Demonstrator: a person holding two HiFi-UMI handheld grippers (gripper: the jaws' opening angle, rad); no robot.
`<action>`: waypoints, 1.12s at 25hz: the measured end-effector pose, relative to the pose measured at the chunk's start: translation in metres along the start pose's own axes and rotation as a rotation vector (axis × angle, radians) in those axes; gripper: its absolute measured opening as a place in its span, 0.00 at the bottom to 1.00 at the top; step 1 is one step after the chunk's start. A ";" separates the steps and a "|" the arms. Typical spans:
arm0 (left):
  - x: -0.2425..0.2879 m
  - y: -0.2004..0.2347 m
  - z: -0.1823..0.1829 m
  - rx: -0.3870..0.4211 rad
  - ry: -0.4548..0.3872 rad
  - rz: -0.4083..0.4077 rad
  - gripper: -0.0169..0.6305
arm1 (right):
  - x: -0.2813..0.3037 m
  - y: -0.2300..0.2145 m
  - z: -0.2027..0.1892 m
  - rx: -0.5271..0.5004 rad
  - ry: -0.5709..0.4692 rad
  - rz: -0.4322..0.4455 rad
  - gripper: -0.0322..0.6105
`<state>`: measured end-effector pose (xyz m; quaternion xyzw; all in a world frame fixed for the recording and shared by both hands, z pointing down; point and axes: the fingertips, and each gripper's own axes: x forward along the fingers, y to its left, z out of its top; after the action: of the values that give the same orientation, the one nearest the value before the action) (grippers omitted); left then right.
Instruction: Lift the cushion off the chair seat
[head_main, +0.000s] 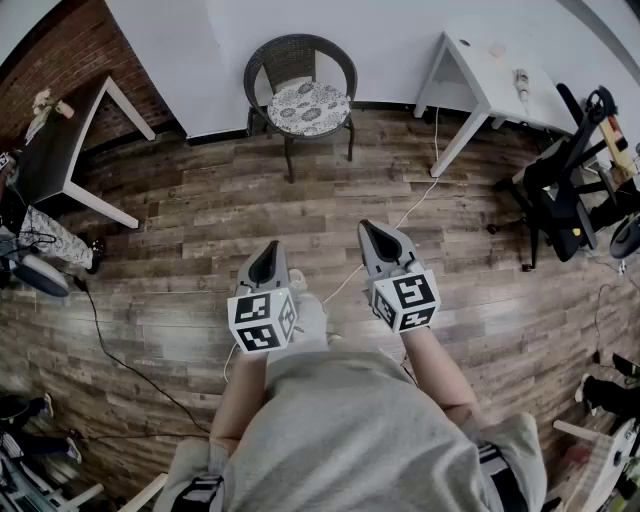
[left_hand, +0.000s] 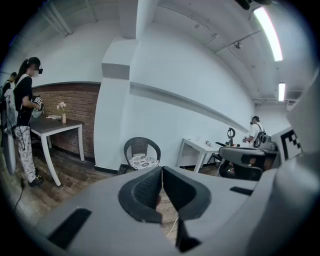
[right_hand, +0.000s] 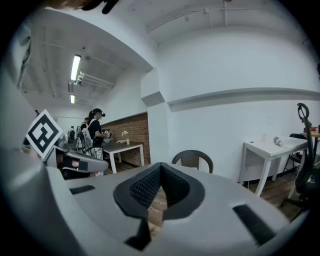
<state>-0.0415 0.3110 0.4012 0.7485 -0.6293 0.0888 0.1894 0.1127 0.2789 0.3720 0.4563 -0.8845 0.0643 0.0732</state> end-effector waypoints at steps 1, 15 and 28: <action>-0.004 0.001 0.000 -0.001 -0.001 0.001 0.04 | -0.003 0.002 0.002 -0.005 -0.003 -0.001 0.05; -0.025 -0.006 0.006 0.013 -0.042 -0.020 0.04 | -0.017 0.025 0.013 -0.052 -0.032 0.012 0.05; -0.037 -0.021 -0.003 -0.002 -0.038 -0.022 0.04 | -0.040 0.018 0.013 -0.029 -0.055 -0.005 0.05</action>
<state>-0.0275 0.3487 0.3870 0.7567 -0.6246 0.0717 0.1793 0.1198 0.3193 0.3505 0.4588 -0.8860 0.0384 0.0555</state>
